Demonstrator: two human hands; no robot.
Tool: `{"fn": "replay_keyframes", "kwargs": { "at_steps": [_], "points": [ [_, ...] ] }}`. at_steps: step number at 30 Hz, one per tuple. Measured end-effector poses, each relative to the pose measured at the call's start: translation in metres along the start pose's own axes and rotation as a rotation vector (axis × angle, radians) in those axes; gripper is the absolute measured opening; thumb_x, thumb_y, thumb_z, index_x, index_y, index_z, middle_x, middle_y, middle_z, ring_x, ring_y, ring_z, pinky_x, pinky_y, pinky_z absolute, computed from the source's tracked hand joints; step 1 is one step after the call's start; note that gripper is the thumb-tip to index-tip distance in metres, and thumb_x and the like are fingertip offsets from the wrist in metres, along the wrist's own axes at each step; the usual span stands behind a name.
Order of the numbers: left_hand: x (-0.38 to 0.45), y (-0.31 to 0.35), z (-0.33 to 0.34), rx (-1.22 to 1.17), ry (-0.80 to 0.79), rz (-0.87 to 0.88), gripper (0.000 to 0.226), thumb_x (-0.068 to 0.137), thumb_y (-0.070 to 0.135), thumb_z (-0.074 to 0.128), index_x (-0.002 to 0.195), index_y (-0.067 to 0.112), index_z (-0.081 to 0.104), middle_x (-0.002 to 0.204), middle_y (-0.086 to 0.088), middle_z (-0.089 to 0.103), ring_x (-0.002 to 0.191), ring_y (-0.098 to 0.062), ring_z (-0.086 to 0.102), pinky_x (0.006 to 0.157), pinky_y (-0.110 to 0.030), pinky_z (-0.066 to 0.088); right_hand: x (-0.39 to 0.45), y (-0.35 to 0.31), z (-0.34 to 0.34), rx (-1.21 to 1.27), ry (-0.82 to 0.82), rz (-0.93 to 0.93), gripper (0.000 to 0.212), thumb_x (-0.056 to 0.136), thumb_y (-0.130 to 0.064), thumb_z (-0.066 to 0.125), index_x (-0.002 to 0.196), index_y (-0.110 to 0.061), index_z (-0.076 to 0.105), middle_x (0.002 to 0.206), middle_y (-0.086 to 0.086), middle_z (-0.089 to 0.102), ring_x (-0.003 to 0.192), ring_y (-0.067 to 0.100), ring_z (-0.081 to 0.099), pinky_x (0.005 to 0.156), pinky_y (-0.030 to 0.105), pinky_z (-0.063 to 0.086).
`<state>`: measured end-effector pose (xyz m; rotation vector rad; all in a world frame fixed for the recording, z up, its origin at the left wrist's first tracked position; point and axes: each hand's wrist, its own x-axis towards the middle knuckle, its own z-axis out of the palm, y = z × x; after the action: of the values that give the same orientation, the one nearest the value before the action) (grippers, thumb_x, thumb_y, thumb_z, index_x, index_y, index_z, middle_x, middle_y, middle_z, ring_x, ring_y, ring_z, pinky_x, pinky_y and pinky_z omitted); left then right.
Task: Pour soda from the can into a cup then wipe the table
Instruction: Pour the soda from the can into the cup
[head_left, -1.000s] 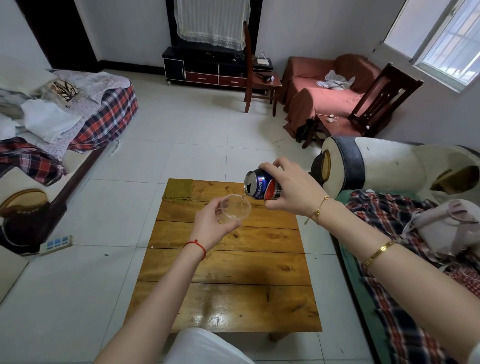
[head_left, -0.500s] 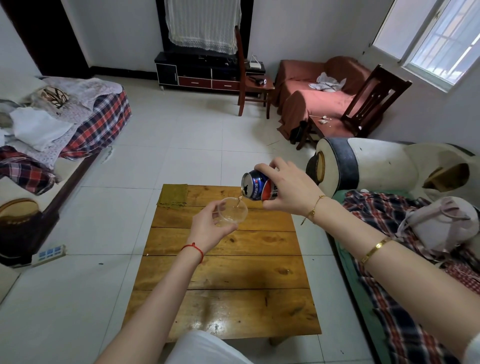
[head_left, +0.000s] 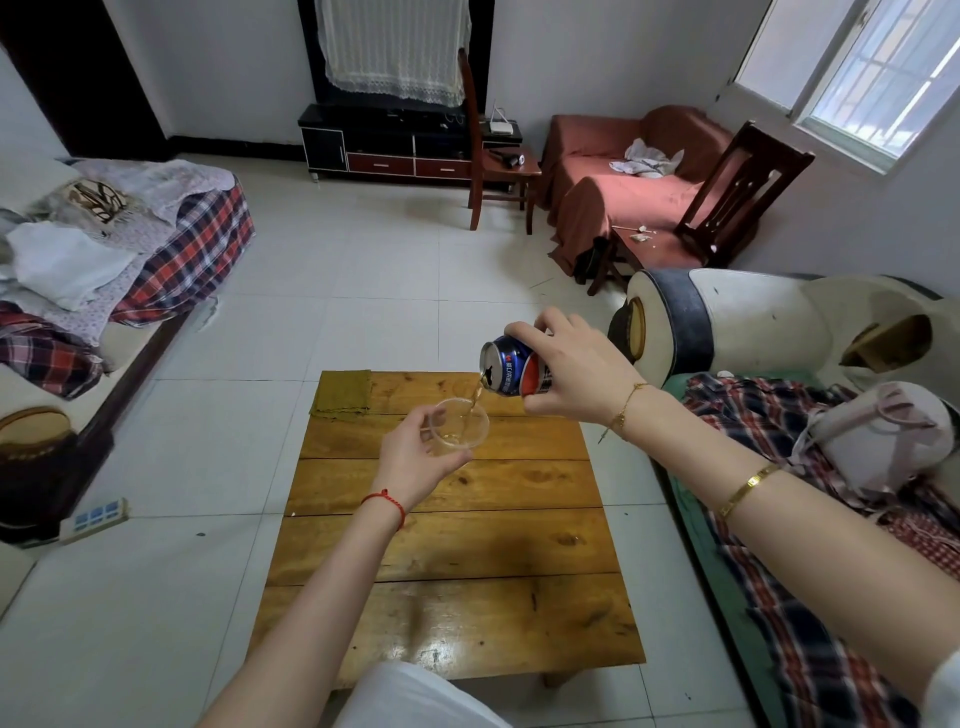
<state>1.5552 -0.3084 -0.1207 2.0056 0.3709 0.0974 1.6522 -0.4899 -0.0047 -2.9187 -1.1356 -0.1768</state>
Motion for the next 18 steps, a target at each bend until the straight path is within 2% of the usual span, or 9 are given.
{"fn": "replay_keyframes", "kwargs": {
  "at_steps": [8,12,18],
  "points": [
    [-0.0003,-0.0031,-0.0024,0.007,-0.001,-0.005,0.068,0.071,0.022,0.086,0.13,0.015,0.053,0.134,-0.004,0.059,0.123,-0.023,0.057,0.103,-0.035,0.048,0.0013,-0.0023,0.0017,-0.014,-0.007,-0.004,0.074,0.071,-0.047,0.068,0.136,-0.029,0.038,0.114,0.004,0.045,0.092,0.02,0.046,0.075,0.034,0.049],
    [0.0013,-0.0036,-0.0035,0.003,-0.006,-0.007,0.068,0.071,0.021,0.086,0.13,0.015,0.054,0.133,-0.004,0.059,0.122,-0.022,0.057,0.101,-0.033,0.048,0.0031,-0.0029,0.0026,-0.02,-0.007,-0.011,0.074,0.073,-0.047,0.068,0.138,-0.028,0.037,0.115,0.005,0.045,0.092,0.019,0.042,0.073,0.03,0.042],
    [0.002,-0.0057,-0.0055,0.009,-0.008,-0.014,0.067,0.071,0.021,0.086,0.13,0.015,0.053,0.133,-0.004,0.059,0.122,-0.021,0.057,0.1,-0.032,0.048,0.0056,-0.005,0.0015,-0.035,-0.018,-0.009,0.075,0.071,-0.046,0.068,0.137,-0.029,0.036,0.117,0.005,0.045,0.097,0.022,0.045,0.075,0.031,0.043]
  ]
}}
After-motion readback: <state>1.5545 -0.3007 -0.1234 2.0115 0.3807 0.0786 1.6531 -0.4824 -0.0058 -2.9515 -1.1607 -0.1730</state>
